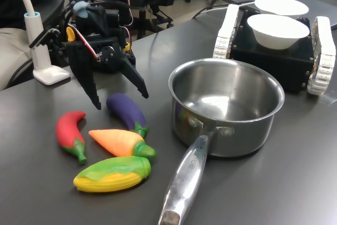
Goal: Pick up the carrot and place them in the pan
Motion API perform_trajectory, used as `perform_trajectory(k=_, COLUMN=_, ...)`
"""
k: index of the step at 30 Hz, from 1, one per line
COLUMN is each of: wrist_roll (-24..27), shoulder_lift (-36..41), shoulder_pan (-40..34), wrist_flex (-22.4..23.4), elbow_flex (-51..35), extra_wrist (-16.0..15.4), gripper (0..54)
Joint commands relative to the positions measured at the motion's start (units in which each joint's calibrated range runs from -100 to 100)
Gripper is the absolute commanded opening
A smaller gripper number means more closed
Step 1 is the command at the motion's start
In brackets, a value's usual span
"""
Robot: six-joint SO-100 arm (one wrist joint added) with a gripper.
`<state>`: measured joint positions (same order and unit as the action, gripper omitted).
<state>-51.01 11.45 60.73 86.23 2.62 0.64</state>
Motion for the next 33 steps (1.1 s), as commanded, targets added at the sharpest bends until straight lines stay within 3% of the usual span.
perform_trajectory(k=1, wrist_roll=-5.08, shoulder_lift=-0.52, shoulder_pan=2.58, wrist_flex=-2.35, elbow_flex=-6.94, extra_wrist=-0.73, gripper=40.9)
perform_trajectory(k=11, wrist_roll=-11.62, shoulder_lift=-6.68, shoulder_pan=4.07, wrist_flex=-3.03, elbow_flex=-10.48, extra_wrist=-0.14, gripper=44.4)
perform_trajectory(k=19, wrist_roll=-13.92, shoulder_lift=-13.85, shoulder_pan=4.53, wrist_flex=-3.03, elbow_flex=-18.12, extra_wrist=0.28, gripper=44.8)
perform_trajectory(k=33, wrist_roll=-17.78, shoulder_lift=-19.0, shoulder_pan=4.41, wrist_flex=-3.54, elbow_flex=-20.75, extra_wrist=0.2, gripper=43.9)
